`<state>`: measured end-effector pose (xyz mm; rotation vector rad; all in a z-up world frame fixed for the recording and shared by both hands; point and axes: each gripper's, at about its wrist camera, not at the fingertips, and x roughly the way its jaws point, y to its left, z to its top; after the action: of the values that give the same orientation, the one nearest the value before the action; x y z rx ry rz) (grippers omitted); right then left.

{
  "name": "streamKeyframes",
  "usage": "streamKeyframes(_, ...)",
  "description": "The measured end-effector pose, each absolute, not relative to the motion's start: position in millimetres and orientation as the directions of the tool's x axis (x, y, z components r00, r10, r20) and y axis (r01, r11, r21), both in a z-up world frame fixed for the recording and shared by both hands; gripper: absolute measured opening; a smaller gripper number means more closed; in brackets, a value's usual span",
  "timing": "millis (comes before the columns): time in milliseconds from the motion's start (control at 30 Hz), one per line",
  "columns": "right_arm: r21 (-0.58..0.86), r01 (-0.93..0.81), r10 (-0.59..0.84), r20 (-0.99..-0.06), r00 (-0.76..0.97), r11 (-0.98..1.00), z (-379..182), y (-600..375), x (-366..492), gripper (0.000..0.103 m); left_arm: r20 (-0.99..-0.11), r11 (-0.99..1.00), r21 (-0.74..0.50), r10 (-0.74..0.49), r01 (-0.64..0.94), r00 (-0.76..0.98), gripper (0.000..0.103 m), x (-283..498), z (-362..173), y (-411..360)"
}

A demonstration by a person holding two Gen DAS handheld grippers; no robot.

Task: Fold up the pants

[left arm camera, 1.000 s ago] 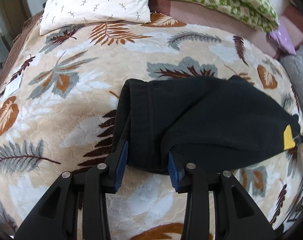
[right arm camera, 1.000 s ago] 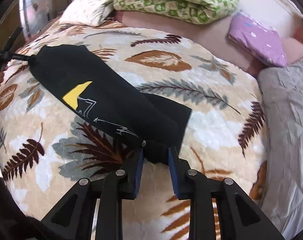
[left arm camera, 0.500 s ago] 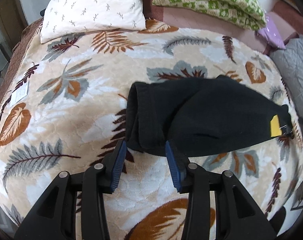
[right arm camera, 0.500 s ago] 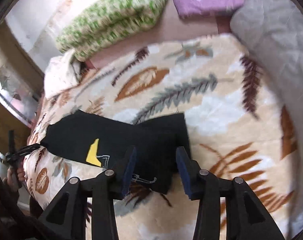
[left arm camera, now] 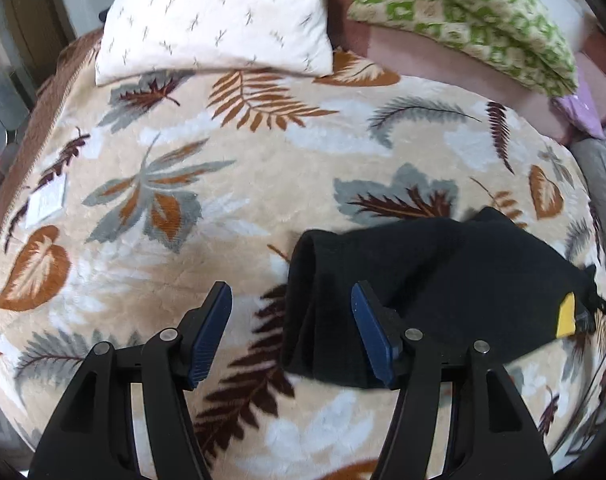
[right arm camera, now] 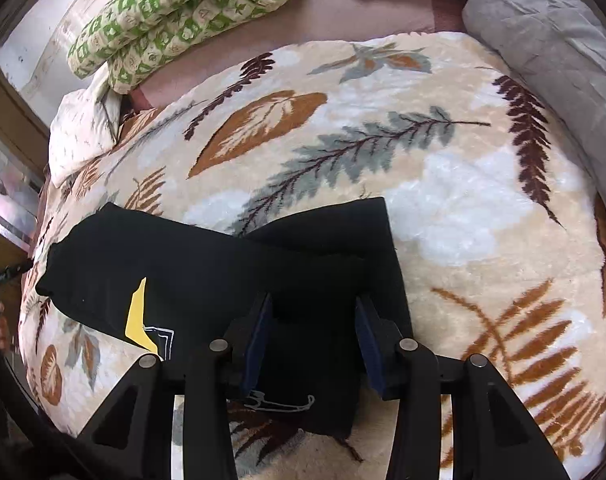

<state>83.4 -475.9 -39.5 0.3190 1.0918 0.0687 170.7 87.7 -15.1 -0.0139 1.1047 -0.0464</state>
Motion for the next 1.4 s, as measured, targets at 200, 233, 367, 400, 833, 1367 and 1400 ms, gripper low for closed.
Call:
streamKeyframes(200,0.289,0.085,0.22,-0.862,0.458,0.954,-42,-476,87,0.037,-0.912,0.996,-0.077,-0.086,0.039,0.402,0.062,188,-39,88)
streamKeyframes(233,0.291,0.086,0.222,-0.861,0.458,0.953,-42,-477,87,0.034,-0.91,0.993,-0.1,-0.114,0.055,0.4,0.061,188,-40,88)
streamKeyframes(367,0.323,0.08,0.251,-0.848,0.467,0.943,-44,-479,88,0.016,-0.898,0.981,-0.155,-0.19,0.12,0.397,0.061,184,-41,80)
streamKeyframes(400,0.331,0.076,0.258,-0.842,0.474,0.941,-44,-478,88,0.014,-0.895,0.977,-0.153,-0.2,0.147,0.399,0.061,182,-41,75)
streamKeyframes(833,0.279,0.049,0.212,-0.821,0.53,0.959,-23,-477,93,0.006,-0.866,0.981,-0.114,-0.177,0.159,0.468,0.025,179,-23,69)
streamKeyframes(1367,0.245,0.119,0.15,-0.843,0.517,0.962,-34,-496,107,0.006,-0.886,0.964,0.115,-0.01,0.241,0.464,0.026,172,-41,54)
streamKeyframes(1400,0.247,0.124,0.151,-0.845,0.513,0.961,-38,-497,106,0.006,-0.89,0.961,0.127,0.0,0.246,0.456,0.026,172,-45,54)
